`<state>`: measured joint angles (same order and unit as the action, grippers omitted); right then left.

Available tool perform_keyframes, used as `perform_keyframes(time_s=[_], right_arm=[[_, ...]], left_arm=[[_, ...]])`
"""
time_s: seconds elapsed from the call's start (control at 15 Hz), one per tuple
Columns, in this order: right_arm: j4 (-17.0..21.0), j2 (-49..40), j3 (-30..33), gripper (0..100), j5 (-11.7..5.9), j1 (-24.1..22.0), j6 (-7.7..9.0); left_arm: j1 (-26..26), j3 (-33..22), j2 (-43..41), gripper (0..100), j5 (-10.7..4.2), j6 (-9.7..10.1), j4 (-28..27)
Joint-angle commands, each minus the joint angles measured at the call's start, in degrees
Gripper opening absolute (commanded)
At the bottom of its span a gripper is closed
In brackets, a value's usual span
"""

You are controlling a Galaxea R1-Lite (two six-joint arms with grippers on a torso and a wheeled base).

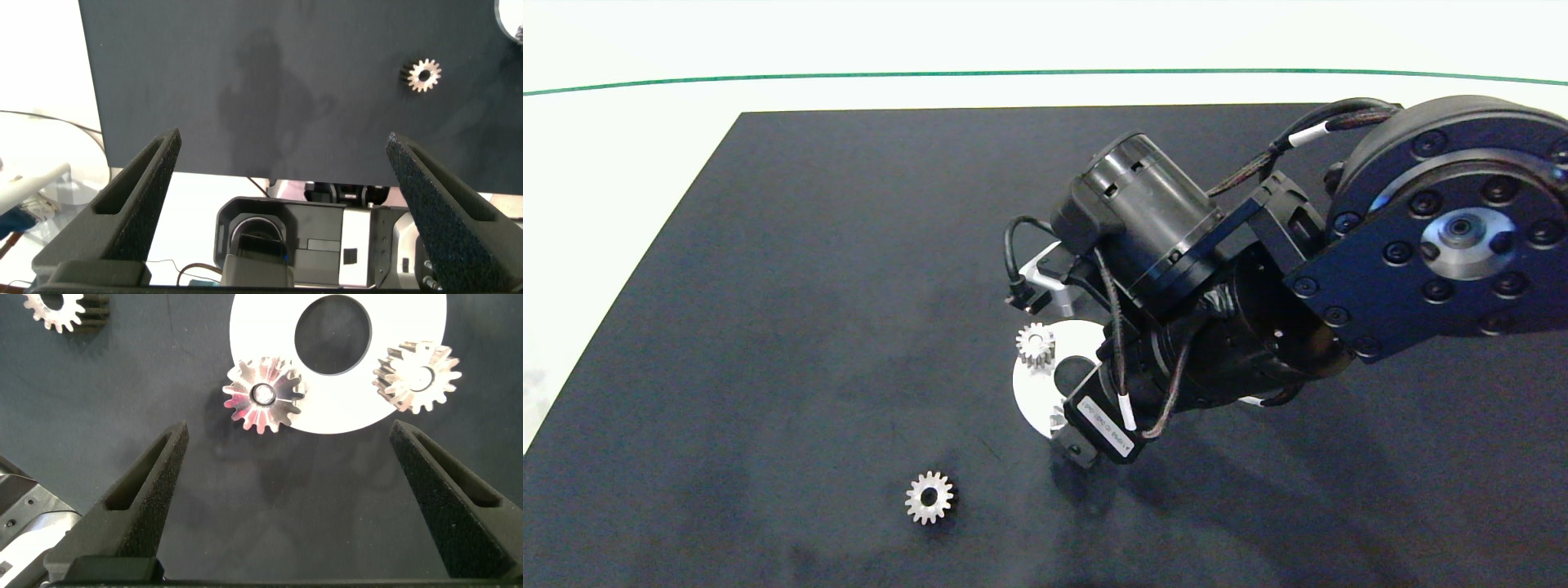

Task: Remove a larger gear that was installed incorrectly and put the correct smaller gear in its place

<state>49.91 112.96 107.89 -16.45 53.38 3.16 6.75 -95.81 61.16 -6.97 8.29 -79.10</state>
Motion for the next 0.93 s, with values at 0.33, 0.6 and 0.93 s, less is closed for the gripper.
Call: perform_keyframes(time_s=[0.33, 0.6, 0.93], right_arm=[[0.2, 2.2, 0.0, 100, 2.29, -0.1, -0.26], [0.2, 3.8, -0.1, 100, 2.12, -0.2, -0.26], [-0.2, 5.0, -0.2, 100, 0.36, 0.1, -0.26]], left_arm=[[0.2, 0.1, -0.5, 100, -0.06, -0.03, -0.3], [0.3, 0.2, -0.9, 100, -0.06, -0.03, -0.3], [0.5, 0.5, -1.7, 100, 0.03, -0.12, -0.3]])
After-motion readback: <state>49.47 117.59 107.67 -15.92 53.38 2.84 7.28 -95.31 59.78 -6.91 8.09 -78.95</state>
